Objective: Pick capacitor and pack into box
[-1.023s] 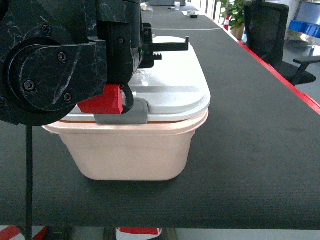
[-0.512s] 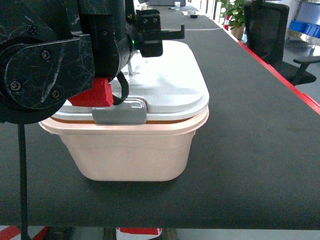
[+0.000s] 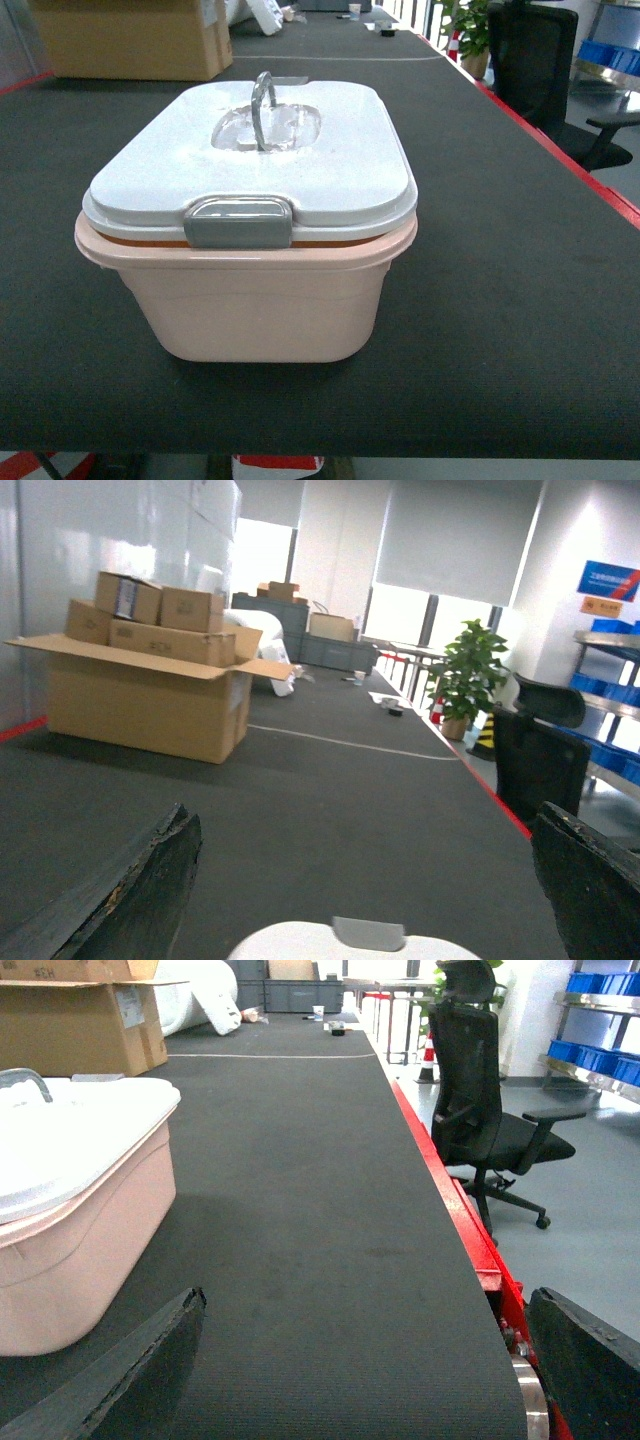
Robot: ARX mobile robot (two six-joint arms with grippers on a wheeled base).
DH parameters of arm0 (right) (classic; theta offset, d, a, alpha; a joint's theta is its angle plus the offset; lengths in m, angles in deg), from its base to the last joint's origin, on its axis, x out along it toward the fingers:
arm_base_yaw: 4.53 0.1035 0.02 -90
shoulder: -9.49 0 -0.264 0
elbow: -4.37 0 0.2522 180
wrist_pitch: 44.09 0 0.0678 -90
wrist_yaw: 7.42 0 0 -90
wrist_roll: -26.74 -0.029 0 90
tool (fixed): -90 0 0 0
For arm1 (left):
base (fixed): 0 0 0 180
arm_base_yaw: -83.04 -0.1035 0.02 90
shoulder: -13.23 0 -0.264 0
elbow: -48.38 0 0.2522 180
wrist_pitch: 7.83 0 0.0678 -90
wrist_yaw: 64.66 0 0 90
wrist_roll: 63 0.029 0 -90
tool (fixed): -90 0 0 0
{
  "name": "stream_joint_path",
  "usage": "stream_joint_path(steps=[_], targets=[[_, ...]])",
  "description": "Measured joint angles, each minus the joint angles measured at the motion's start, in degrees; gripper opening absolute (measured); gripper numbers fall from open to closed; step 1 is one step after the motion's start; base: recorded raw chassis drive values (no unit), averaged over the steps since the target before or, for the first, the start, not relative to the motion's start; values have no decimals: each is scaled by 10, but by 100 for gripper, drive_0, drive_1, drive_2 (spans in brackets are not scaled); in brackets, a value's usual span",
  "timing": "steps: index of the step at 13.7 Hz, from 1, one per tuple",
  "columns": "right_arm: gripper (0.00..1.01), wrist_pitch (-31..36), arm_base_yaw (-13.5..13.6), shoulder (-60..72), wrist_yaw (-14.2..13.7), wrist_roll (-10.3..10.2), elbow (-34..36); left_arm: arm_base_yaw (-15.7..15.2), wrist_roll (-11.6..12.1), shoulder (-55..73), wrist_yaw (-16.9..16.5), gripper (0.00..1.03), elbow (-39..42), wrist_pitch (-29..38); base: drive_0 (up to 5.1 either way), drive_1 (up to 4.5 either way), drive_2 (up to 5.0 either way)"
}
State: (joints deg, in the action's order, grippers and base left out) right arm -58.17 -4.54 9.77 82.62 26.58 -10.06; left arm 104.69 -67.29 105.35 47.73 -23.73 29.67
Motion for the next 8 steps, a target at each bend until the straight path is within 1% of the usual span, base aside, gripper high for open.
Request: stream_joint_path(steps=[1, 2, 3, 6, 7, 8], targets=[[98, 0, 0, 0, 0, 0, 0, -23, 3, -42, -5, 98, 43, 9, 0, 0, 0], [98, 0, 0, 0, 0, 0, 0, -38, 7, -69, -3, 98, 77, 14, 0, 0, 0], [98, 0, 0, 0, 0, 0, 0, -43, 12, -71, -2, 98, 78, 15, 0, 0, 0], [98, 0, 0, 0, 0, 0, 0, -33, 16, -67, -9, 98, 78, 12, 0, 0, 0], [98, 0, 0, 0, 0, 0, 0, -45, 25, -94, -45, 89, 74, -109, 0, 0, 0], [98, 0, 0, 0, 0, 0, 0, -63, 32, -139, -71, 77, 116, -173, 0, 0, 0]])
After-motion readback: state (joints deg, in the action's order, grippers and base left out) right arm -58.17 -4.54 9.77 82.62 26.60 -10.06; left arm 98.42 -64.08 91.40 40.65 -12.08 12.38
